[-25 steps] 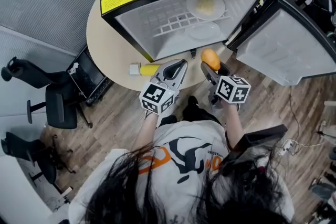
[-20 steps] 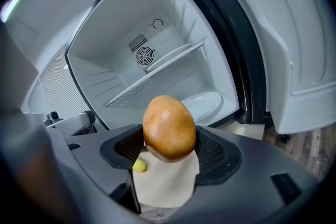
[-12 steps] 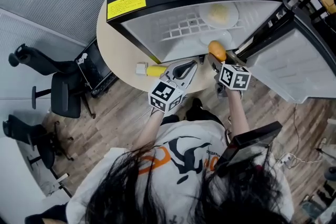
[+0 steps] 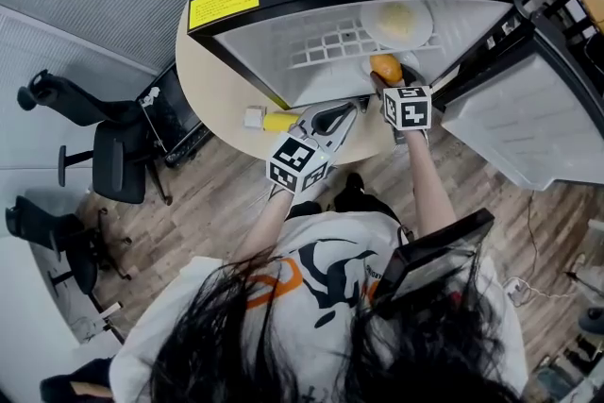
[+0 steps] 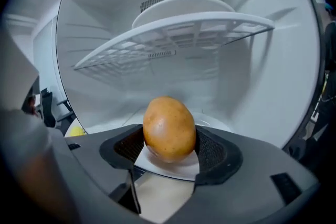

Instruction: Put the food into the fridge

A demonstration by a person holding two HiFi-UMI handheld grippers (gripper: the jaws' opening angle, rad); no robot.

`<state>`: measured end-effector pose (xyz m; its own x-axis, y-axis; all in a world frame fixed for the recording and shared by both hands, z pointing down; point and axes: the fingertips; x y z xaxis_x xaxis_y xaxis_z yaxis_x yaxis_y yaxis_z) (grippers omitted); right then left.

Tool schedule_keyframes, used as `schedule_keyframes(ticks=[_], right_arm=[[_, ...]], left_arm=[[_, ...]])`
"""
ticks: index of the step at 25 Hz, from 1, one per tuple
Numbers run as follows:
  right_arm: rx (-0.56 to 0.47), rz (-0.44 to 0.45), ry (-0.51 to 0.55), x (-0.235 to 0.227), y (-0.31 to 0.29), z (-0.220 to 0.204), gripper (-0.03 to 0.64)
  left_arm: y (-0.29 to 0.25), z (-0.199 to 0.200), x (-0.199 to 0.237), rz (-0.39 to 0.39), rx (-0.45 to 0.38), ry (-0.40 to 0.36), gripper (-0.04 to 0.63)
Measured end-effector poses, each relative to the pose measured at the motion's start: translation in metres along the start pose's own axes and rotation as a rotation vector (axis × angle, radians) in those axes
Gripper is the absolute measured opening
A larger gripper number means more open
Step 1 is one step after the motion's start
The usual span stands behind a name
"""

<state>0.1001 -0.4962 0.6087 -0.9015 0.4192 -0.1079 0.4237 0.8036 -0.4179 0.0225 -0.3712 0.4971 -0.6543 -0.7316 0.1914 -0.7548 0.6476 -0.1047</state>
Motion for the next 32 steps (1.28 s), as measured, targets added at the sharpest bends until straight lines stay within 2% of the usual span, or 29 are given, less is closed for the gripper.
schedule_keyframes(ticks=[3, 11, 19, 25, 32], right_arm=[[0.007, -0.007, 0.049, -0.003, -0.004, 0.0, 0.305], [0.018, -0.016, 0.061, -0.008, -0.008, -0.008, 0.305], [0.006, -0.069, -0.012, -0.012, -0.006, -0.01, 0.323], [-0.043, -0.161, -0.085, -0.025, 0.007, -0.005, 0.356], [-0.112, -0.166, -0.159, -0.012, 0.036, 0.008, 0.356]], left_arm=[[0.003, -0.002, 0.001, 0.005, 0.011, 0.0, 0.012], [0.012, -0.007, 0.005, 0.023, 0.029, 0.006, 0.012], [0.022, -0.008, 0.009, 0.041, 0.025, 0.009, 0.012], [0.033, -0.007, 0.015, 0.059, 0.013, 0.015, 0.012], [0.045, -0.007, 0.015, 0.06, 0.002, 0.018, 0.012]])
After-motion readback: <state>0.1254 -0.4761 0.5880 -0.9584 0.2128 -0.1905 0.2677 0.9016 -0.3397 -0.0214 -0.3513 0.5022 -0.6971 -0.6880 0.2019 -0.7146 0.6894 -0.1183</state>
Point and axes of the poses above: the fingertips, and each gripper's own axes: y backward along the fingers, x to its left, z out of its top, and after that the axes turned 10 degrees about -x, right-handed
